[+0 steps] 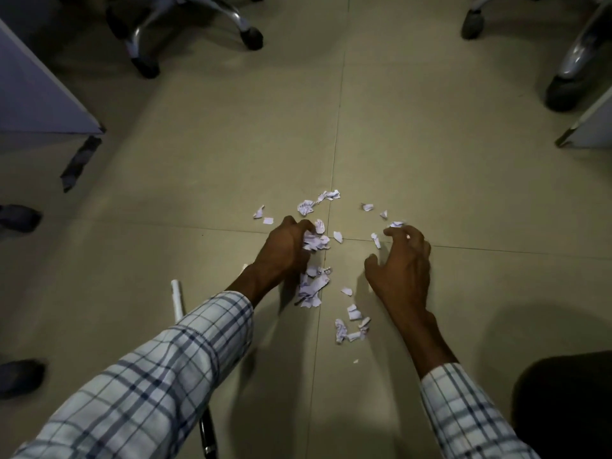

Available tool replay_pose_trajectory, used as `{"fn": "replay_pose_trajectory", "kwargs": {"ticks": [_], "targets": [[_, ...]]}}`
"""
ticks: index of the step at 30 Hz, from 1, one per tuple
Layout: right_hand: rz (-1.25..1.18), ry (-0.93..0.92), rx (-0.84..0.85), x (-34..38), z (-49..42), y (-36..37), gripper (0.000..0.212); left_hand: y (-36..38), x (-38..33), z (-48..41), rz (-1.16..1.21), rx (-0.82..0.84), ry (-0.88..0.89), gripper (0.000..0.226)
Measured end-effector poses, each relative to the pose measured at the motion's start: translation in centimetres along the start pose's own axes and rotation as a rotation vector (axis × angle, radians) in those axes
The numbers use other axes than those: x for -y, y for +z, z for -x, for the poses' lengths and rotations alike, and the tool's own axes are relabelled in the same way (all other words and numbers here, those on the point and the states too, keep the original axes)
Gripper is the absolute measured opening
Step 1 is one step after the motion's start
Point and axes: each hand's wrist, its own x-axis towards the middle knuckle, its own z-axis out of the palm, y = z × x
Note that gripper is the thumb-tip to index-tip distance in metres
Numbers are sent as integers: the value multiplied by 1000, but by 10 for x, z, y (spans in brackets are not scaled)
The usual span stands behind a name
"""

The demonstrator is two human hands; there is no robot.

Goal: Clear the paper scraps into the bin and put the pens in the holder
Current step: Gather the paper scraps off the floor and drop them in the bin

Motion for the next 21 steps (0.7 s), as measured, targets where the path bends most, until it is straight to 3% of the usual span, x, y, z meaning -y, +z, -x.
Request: {"fn": "replay_pose_trajectory", "kwargs": {"ticks": [6,9,12,18,21], "targets": [[81,-9,35,9,-25,15,55,-34,11,-31,-68,-300,-41,49],[79,-23,95,4,-36,17,65,-38,34,-36,-60,-233,-163,63],[25,-92,168,4,-44,23,70,-21,41,-28,-72,-165,-196,50],[-104,-324,272,5,-30,35,39,13,27,4,101,-220,40,24],[-155,-362,273,10,-27,40,28,17,19,10,163,-209,99,24]]}}
